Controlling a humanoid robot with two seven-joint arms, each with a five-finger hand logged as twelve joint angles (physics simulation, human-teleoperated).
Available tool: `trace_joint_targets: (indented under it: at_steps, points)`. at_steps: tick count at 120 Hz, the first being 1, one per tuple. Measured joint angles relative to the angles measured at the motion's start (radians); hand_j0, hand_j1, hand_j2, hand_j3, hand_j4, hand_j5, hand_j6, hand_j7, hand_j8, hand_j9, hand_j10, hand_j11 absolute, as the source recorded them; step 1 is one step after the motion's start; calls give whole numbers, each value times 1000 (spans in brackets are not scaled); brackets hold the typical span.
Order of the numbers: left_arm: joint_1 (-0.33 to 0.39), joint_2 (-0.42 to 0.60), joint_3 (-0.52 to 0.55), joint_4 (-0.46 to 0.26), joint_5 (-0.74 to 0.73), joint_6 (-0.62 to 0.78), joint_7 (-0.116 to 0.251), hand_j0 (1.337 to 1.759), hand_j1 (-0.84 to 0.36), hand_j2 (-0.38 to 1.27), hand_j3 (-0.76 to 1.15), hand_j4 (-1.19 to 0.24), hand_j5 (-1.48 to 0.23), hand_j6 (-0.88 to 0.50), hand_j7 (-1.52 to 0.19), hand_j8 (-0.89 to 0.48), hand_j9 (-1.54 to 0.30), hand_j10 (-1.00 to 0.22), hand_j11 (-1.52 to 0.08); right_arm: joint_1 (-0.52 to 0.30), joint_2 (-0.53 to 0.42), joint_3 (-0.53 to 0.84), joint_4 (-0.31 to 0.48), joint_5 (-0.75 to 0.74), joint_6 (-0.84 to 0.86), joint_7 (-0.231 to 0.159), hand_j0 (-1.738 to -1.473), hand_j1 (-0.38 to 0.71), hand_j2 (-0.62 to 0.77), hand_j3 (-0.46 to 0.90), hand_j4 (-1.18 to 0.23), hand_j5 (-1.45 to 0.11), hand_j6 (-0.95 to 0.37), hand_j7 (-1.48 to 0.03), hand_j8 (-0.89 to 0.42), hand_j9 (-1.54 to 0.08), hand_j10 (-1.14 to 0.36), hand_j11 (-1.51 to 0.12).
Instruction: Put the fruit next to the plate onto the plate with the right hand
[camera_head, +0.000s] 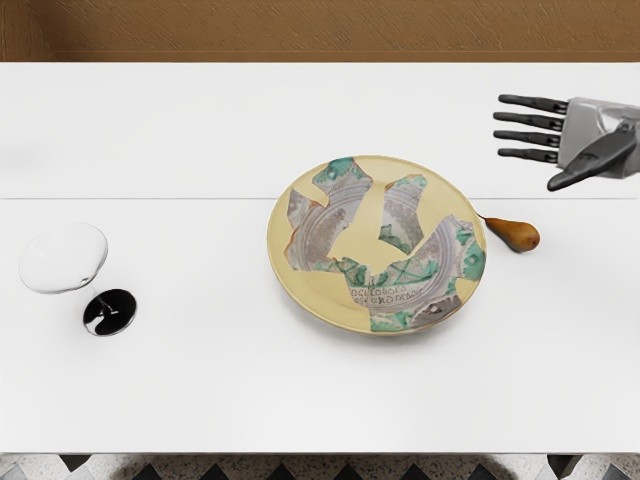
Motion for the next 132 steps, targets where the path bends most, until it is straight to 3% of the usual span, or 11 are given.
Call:
trace_joint_targets:
  at_steps: [10, 28, 41, 77, 101, 132]
  points:
    - [0, 0, 0, 0, 0, 0, 0, 1658, 325, 5, 0, -21, -27, -21, -27, -21, -27, -21, -27, 0, 1, 0, 1, -2, 0, -4, -1658, -349, 1, 0, 0, 0, 4, 0, 3, 0, 2, 0]
    - [0, 0, 0, 0, 0, 0, 0, 1658, 325, 5, 0, -21, -27, -21, -27, -21, -27, -21, -27, 5, -2, 1, 8, -5, 0, -50, -1658, -349, 1, 0, 0, 0, 4, 0, 3, 0, 2, 0]
    - [0, 0, 0, 0, 0, 0, 0, 1658, 325, 5, 0, -21, -27, -21, -27, -21, -27, -21, -27, 9, -11, 4, 58, -57, -29, -69, -1658, -349, 1, 0, 0, 0, 3, 0, 3, 0, 2, 0]
    - [0, 0, 0, 0, 0, 0, 0, 1658, 325, 5, 0, -21, -27, -21, -27, -21, -27, -21, -27, 42, -42, 14, 245, -287, -485, -209, -1658, -349, 0, 0, 0, 0, 1, 0, 1, 0, 0, 0]
    - [0, 0, 0, 0, 0, 0, 0, 1658, 325, 4, 0, -21, -27, -21, -27, -21, -27, -21, -27, 44, -23, -20, 322, -502, -725, -237, -1658, -349, 0, 0, -1, 0, 0, 0, -1, 0, -1, 0]
    - [0, 0, 0, 0, 0, 0, 0, 1658, 325, 4, 0, -21, -27, -21, -27, -21, -27, -21, -27, 53, 91, -100, 358, -714, -987, -279, -1658, -349, 0, 0, -2, 0, -3, 0, -2, 0, -2, 0]
